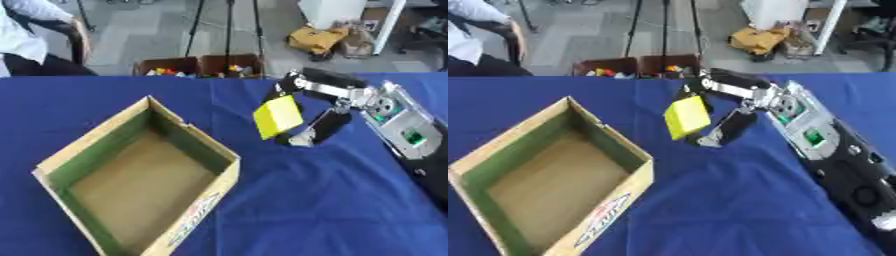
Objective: Pick up objects on the table and place them in the box.
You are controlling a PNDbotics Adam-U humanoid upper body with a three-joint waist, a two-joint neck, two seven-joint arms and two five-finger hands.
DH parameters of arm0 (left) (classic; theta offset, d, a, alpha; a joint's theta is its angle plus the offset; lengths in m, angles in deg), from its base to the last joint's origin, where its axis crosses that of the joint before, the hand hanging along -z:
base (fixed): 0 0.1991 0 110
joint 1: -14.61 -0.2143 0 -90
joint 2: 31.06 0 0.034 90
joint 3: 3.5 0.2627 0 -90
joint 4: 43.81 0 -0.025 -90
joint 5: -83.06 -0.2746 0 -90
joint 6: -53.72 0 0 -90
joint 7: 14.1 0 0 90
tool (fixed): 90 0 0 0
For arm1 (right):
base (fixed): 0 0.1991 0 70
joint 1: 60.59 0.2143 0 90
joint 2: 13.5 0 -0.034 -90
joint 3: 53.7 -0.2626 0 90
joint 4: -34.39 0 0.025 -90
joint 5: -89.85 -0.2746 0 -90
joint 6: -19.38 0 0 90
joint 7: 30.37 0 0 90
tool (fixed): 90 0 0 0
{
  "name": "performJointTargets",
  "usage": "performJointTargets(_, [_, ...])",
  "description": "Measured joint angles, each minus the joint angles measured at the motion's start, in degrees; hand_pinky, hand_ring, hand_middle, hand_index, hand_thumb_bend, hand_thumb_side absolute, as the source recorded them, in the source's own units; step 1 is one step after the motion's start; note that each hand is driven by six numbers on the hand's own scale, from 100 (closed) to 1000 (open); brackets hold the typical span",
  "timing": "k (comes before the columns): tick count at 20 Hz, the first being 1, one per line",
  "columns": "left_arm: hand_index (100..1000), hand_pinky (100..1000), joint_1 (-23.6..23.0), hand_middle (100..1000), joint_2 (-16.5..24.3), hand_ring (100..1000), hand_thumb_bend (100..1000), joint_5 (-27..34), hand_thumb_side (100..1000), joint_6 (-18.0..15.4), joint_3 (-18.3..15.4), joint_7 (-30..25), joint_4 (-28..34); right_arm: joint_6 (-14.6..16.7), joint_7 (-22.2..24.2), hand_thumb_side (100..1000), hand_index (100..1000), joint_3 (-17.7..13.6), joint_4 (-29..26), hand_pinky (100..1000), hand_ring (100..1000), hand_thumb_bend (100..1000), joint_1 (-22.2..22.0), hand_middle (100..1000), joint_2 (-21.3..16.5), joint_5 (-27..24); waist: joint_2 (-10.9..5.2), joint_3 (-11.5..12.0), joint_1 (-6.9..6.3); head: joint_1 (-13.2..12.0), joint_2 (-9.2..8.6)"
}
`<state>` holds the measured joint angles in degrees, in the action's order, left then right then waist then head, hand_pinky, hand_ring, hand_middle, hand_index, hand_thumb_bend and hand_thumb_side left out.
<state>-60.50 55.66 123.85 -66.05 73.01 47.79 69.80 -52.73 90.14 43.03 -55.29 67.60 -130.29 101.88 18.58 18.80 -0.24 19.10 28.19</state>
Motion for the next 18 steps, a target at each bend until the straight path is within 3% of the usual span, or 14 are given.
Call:
performJointTargets(11, [967, 753, 0.75, 889, 0.50, 753, 100, 1.90, 996, -0.25, 0.59, 0.23, 0.00, -3.20, -3.95, 160, 384, 0.27, -3.02, 467, 488, 100, 2.85, 217, -0.94, -6.80, -0.55, 5.88, 1.49, 4.18, 0.40])
performJointTargets(18, [967, 749, 2.40, 886, 0.50, 753, 100, 3.07, 989, -0.23, 0.99, 0.15, 0.00, -3.95, -6.10, 161, 379, 1.64, -2.94, 462, 482, 100, 5.23, 213, -0.91, -8.10, -0.55, 9.18, 2.62, 6.88, 0.35])
